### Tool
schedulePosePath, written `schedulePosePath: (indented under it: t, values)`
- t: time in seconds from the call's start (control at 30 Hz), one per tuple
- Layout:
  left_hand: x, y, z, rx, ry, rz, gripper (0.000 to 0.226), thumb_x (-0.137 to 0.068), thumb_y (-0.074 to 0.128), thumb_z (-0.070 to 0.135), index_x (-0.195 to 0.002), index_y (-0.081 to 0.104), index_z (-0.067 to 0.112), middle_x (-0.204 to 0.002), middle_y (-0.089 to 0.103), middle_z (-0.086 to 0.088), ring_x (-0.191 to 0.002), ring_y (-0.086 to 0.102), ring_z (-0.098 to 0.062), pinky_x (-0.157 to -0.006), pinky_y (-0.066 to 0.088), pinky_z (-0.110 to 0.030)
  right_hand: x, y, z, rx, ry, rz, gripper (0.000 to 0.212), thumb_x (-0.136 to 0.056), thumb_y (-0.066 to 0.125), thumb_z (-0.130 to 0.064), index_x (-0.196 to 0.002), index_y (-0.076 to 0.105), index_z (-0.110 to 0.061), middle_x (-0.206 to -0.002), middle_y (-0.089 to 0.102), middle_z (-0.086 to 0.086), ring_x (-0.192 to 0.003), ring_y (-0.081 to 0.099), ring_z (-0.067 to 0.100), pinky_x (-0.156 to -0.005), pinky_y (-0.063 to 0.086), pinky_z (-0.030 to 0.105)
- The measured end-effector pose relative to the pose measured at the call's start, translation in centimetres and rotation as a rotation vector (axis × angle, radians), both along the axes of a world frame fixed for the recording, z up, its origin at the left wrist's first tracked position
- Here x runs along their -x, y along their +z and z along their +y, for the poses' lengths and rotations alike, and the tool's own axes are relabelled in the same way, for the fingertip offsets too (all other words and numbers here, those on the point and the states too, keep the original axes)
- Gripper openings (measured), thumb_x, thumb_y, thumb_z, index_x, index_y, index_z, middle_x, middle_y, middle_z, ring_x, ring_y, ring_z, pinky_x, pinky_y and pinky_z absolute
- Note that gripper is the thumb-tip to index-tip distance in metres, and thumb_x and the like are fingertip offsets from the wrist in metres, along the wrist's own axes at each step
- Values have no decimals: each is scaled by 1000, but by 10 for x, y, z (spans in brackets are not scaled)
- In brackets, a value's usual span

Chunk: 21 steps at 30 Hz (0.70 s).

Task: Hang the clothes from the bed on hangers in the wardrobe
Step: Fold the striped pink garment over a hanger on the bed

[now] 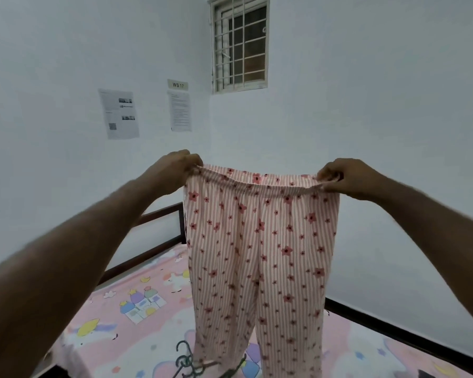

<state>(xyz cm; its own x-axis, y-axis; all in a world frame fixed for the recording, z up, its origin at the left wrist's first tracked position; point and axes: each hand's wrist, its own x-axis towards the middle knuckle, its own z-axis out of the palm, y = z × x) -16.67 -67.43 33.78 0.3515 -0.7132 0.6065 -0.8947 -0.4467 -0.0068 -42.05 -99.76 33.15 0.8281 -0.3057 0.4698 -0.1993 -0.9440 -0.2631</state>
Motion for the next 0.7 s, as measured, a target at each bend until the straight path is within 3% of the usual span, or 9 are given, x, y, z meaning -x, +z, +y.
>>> schedulePosePath:
  t: [0.07, 0.13, 0.23, 0.33, 0.4, 0.47, 0.6, 0.7]
  values:
    - [-1, -2, -1, 16, 14, 35, 20, -99, 47, 17, -101, 65, 10, -95, 64, -7, -89, 59, -26, -74, 44, -34, 0, -2, -2, 9, -15, -90, 15, -87, 72, -24, -93, 72, -10, -87, 67, 1, -86, 61, 19, -74, 42, 30]
    - [-1, -5, -2, 121, 22, 118, 23, -101, 47, 21, -95, 64, 7, -88, 64, -5, -84, 60, -24, -71, 43, -31, 2, -3, -8, -67, -44, -159, 18, -89, 70, -27, -84, 70, -9, -79, 68, 1, -79, 63, 18, -73, 49, 34]
    - [0, -13, -6, 290, 18, 244, 22, -101, 48, 21, -92, 60, 4, -84, 62, -7, -78, 58, -24, -63, 41, -27, 1, -8, -14, -116, -85, -140, 20, -91, 68, -29, -78, 64, -14, -79, 68, 1, -82, 64, 20, -73, 49, 36]
    - [2, -17, -11, 336, 6, 313, 21, -101, 48, 22, -89, 56, 7, -81, 61, -5, -74, 58, -23, -59, 43, -22, -5, -10, -16, -101, -120, -148, 19, -93, 64, -29, -81, 61, -15, -81, 64, -1, -86, 59, 21, -71, 42, 33]
    - [1, -19, -10, 363, 0, 354, 22, -101, 48, 25, -86, 53, 10, -79, 60, -1, -74, 60, -22, -62, 47, -26, -5, -9, -16, -117, -118, -172, 18, -94, 62, -29, -85, 60, -14, -76, 62, -4, -82, 57, 20, -69, 38, 31]
    - [-1, -20, -9, 416, 5, 376, 24, -101, 48, 28, -85, 53, 11, -81, 59, 0, -77, 59, -23, -67, 48, -33, -5, -9, -16, -163, -94, -196, 17, -93, 65, -29, -87, 58, -14, -76, 61, -3, -76, 57, 19, -68, 40, 31]
    - [2, -19, -13, 478, 1, 360, 16, -100, 51, 21, -91, 56, 9, -89, 61, -3, -83, 55, -19, -64, 40, -25, -4, -6, -17, -276, -60, -225, 23, -84, 76, -26, -100, 61, -18, -85, 62, 1, -77, 59, 16, -70, 46, 31]
    - [3, -15, -8, 577, -136, 582, 8, -98, 56, 15, -104, 59, 12, -87, 65, -6, -76, 59, -17, -64, 48, -24, -3, -3, -22, -494, 23, -352, 19, -82, 77, -10, -97, 70, -1, -87, 70, 11, -79, 64, 22, -73, 52, 37]
